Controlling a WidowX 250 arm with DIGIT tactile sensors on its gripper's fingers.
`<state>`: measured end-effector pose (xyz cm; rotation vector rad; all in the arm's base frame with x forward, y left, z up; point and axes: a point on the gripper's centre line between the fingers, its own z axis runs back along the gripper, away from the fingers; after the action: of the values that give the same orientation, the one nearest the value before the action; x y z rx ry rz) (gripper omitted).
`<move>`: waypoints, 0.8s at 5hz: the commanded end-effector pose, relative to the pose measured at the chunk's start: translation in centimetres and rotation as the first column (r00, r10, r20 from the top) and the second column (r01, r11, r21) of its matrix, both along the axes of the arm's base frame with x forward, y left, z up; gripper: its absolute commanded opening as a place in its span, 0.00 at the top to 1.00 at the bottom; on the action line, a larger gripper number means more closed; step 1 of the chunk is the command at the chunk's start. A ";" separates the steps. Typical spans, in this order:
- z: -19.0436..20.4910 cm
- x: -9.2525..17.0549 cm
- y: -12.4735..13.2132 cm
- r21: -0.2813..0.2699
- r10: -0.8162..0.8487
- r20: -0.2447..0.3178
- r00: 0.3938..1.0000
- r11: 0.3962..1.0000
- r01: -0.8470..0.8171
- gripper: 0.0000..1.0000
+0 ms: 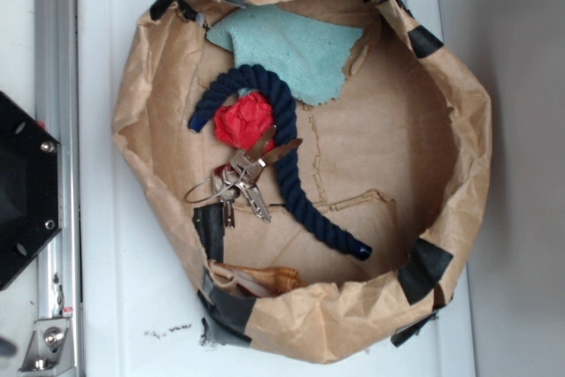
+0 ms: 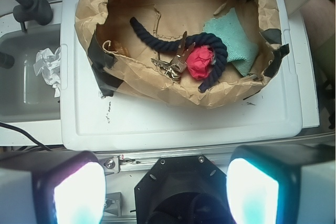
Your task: Grab the silver keys.
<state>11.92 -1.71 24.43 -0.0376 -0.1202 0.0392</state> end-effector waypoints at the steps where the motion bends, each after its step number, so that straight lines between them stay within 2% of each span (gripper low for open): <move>1: 0.0 0.0 0.0 0.000 0.000 0.000 1.000 1.000 0.000 0.00; 2: -4.0 5.0 2.5 0.123 0.116 -0.119 0.986 0.987 -0.101 0.00; 3: -6.0 8.6 4.4 0.134 0.153 -0.151 0.977 0.982 -0.133 0.00; 4: -7.9 10.9 5.8 0.097 0.144 -0.145 0.979 0.987 -0.131 0.00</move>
<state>22.41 3.38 15.10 0.0487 0.0799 0.1527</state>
